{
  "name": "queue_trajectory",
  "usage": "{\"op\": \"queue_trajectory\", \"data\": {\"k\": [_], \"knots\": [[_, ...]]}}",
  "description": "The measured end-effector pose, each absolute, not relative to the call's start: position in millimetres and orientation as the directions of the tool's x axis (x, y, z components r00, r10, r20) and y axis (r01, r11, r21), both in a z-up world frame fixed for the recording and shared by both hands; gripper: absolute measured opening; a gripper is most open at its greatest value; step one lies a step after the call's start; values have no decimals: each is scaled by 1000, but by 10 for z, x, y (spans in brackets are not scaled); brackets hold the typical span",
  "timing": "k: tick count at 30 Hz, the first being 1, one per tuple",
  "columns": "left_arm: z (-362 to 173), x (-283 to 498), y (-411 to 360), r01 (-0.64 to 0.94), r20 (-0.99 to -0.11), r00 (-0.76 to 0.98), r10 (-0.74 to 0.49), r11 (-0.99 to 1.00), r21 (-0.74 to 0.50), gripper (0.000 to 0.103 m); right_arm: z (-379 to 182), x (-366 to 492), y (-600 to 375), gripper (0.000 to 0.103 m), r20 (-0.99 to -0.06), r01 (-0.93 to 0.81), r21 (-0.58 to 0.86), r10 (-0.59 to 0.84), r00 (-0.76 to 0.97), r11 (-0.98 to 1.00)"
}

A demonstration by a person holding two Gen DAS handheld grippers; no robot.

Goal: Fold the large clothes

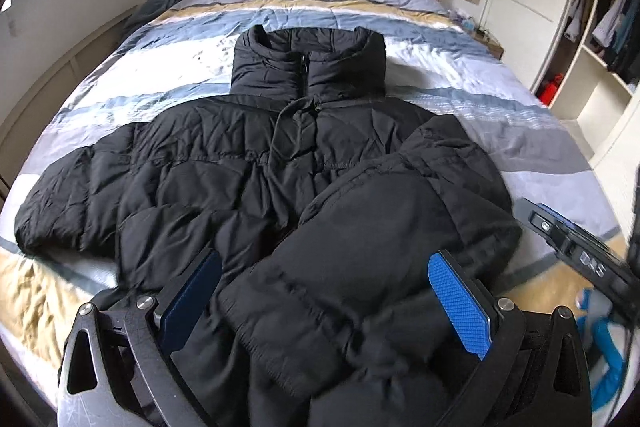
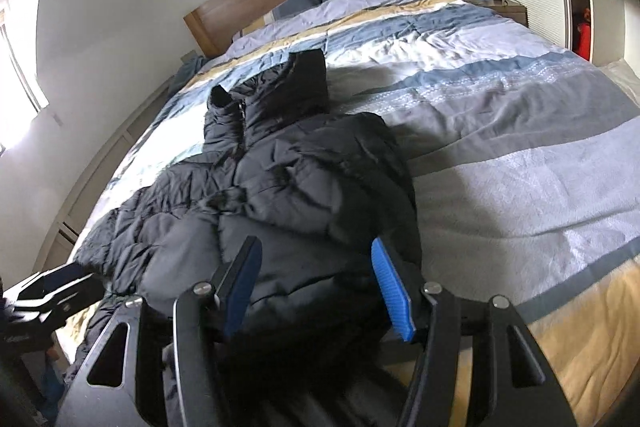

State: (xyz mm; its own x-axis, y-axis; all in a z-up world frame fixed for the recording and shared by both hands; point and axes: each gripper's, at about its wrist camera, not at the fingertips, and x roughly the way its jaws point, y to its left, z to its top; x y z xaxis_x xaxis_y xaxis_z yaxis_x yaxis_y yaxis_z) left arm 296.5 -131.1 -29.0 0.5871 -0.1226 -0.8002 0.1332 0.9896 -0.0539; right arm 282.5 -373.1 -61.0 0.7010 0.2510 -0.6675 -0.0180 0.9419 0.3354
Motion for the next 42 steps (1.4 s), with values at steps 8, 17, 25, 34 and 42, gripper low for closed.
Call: {"op": "queue_trajectory", "data": {"k": [8, 17, 25, 34, 42], "knots": [[-900, 3380, -1257, 63, -847, 531, -34, 998, -1, 101, -940, 3042, -3602, 56, -698, -65, 308, 272, 662, 949], [-1339, 3444, -1025, 48, -865, 501, -27, 999, -3, 103, -1318, 3173, -3456, 56, -730, -77, 262, 250, 637, 962], [-1159, 3291, -1050, 64, -845, 534, -6, 997, 34, 103, -1187, 3091, -3450, 56, -743, -58, 236, 218, 633, 970], [-1116, 3130, -989, 69, -846, 533, 5, 996, 49, 102, -966, 2692, -3264, 57, -704, -76, 242, 229, 672, 967], [-1010, 2961, -931, 81, -843, 538, 14, 994, 68, 102, -1020, 2566, -3276, 57, -738, -29, 245, 206, 643, 969]]}}
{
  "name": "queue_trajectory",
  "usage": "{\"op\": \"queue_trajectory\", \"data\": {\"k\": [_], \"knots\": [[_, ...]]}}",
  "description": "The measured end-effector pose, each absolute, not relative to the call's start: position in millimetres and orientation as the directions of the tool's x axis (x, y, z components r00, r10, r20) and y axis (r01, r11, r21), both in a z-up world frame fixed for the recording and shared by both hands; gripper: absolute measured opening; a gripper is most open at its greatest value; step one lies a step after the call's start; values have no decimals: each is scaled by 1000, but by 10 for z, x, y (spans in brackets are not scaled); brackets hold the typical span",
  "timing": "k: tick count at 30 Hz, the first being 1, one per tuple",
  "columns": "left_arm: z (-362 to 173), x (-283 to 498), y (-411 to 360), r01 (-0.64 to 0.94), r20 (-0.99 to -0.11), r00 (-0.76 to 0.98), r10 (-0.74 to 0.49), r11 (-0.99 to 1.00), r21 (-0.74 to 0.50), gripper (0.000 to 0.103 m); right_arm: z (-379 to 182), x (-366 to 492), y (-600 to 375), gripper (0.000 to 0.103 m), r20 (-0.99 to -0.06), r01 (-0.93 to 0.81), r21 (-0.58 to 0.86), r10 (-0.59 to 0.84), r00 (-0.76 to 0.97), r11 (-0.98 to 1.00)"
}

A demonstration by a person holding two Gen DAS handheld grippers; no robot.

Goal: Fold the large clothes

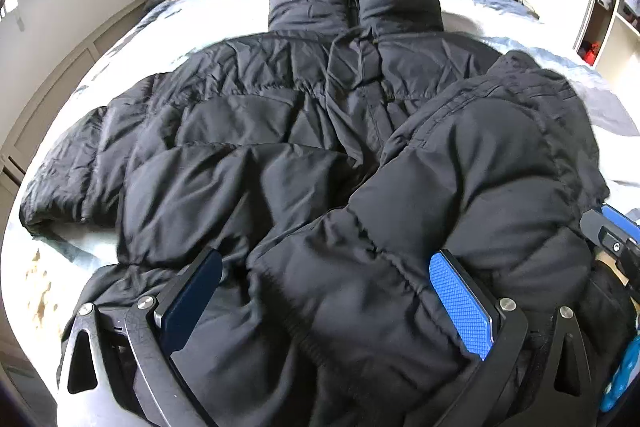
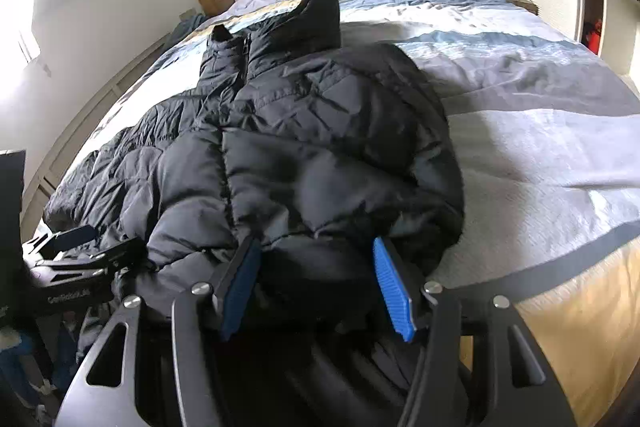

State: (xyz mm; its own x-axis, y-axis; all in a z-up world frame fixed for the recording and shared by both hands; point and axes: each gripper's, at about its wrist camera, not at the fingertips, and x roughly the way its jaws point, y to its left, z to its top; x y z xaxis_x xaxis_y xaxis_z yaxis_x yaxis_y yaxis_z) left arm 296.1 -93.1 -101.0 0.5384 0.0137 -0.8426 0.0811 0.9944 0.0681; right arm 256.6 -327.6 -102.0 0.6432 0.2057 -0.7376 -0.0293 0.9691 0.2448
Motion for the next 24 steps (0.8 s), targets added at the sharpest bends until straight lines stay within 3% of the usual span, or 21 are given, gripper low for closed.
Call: {"op": "queue_trajectory", "data": {"k": [10, 24], "knots": [[-586, 2365, -738, 108, -805, 593, -14, 992, 62, 100, -565, 1952, -3157, 57, -689, -35, 250, 204, 695, 967], [24, 1454, -638, 171, -746, 650, -148, 984, -46, 100, -72, 988, -3096, 57, -628, 7, 252, 158, 762, 968]]}}
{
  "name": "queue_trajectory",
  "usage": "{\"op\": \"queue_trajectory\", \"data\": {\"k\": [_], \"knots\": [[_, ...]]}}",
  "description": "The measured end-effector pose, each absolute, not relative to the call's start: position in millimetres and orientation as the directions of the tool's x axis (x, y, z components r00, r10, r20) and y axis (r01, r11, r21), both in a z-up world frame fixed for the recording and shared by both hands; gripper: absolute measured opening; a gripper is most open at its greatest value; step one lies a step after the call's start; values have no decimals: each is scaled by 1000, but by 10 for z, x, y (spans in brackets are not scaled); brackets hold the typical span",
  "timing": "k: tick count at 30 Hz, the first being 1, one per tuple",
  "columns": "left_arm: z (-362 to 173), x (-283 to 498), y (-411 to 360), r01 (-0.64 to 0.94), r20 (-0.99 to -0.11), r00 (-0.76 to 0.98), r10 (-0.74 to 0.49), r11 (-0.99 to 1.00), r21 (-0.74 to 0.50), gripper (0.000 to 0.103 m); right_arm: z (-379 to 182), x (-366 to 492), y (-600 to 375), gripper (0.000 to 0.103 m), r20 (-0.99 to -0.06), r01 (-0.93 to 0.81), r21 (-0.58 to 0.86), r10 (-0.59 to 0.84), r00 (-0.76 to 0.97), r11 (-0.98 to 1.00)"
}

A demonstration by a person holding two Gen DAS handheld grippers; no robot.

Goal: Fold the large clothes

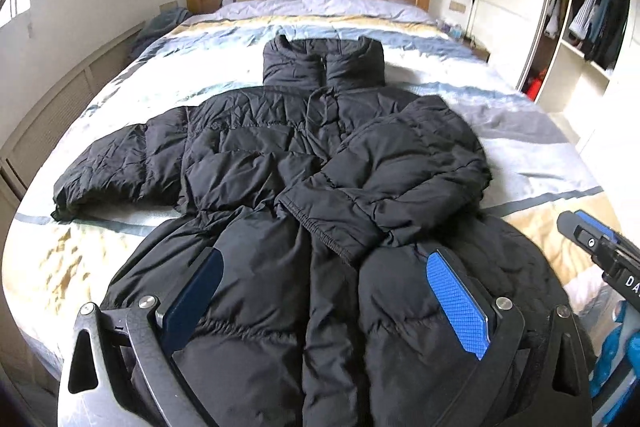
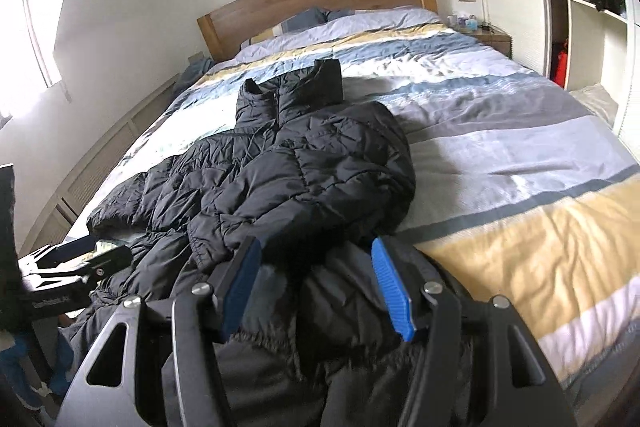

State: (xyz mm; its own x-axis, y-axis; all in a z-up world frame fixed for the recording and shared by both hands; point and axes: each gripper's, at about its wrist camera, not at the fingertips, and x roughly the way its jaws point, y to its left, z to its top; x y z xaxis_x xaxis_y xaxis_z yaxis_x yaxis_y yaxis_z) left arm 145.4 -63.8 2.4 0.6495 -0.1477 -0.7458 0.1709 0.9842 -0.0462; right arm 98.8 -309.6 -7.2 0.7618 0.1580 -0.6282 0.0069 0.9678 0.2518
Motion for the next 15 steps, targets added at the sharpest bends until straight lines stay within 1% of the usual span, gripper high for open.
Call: {"op": "queue_trajectory", "data": {"k": [7, 15], "knots": [[246, 1217, -405, 163, -709, 679, -192, 981, -109, 100, 139, 738, -2944, 57, -599, -14, 227, 151, 787, 974], [261, 1171, -235, 158, -702, 675, -228, 974, -164, 100, 208, 676, -2827, 57, -595, -22, 215, 148, 790, 976]]}}
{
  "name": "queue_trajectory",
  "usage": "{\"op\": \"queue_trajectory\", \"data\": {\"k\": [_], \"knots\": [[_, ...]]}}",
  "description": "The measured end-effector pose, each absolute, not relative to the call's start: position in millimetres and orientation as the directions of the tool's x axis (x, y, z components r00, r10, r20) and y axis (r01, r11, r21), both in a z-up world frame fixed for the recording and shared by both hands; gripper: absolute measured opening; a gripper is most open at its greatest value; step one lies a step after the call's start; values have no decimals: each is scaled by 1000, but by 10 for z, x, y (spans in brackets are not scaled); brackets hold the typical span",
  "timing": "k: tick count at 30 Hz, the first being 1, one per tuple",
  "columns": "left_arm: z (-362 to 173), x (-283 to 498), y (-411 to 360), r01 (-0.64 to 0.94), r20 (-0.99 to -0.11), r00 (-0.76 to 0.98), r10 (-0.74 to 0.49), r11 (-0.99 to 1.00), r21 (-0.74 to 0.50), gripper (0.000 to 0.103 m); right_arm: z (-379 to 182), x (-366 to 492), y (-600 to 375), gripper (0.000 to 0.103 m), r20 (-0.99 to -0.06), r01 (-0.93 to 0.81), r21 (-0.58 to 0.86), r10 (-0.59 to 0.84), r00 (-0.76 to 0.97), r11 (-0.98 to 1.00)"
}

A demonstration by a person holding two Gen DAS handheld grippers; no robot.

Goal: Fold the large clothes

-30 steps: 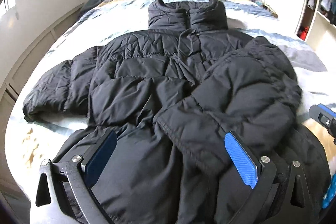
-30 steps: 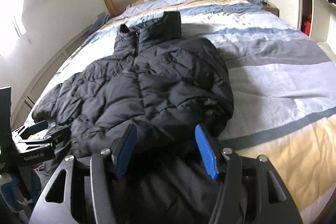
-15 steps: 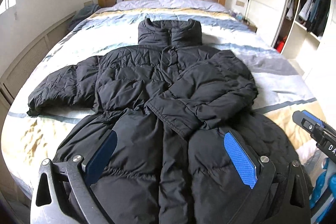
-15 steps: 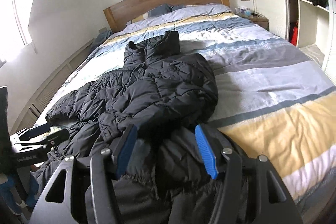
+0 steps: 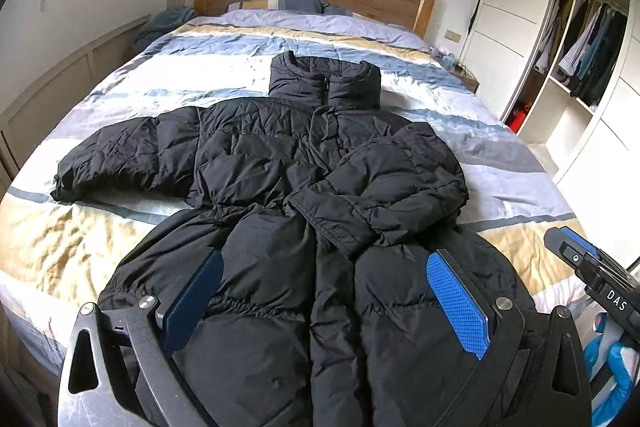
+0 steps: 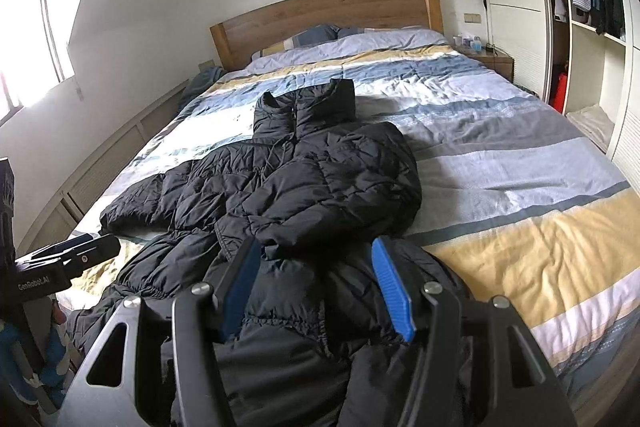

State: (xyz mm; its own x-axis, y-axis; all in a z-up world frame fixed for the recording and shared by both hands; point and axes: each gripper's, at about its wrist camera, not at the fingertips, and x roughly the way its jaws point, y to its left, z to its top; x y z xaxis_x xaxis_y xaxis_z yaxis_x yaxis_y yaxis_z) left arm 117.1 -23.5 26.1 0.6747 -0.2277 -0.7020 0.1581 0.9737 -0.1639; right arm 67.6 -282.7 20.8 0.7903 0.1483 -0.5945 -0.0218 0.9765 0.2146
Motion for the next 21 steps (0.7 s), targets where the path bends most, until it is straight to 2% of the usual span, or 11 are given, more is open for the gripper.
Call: {"op": "queue_trajectory", "data": {"k": [11, 21], "knots": [[262, 1609, 92, 76, -692, 681, -238, 964, -256, 100, 243, 916, -2806, 57, -606, -2, 222, 139, 783, 975], [185, 2325, 551, -78, -695, 702, -158, 952, -295, 100, 155, 1415, -2911, 57, -612, 8, 255, 155, 775, 967]]}}
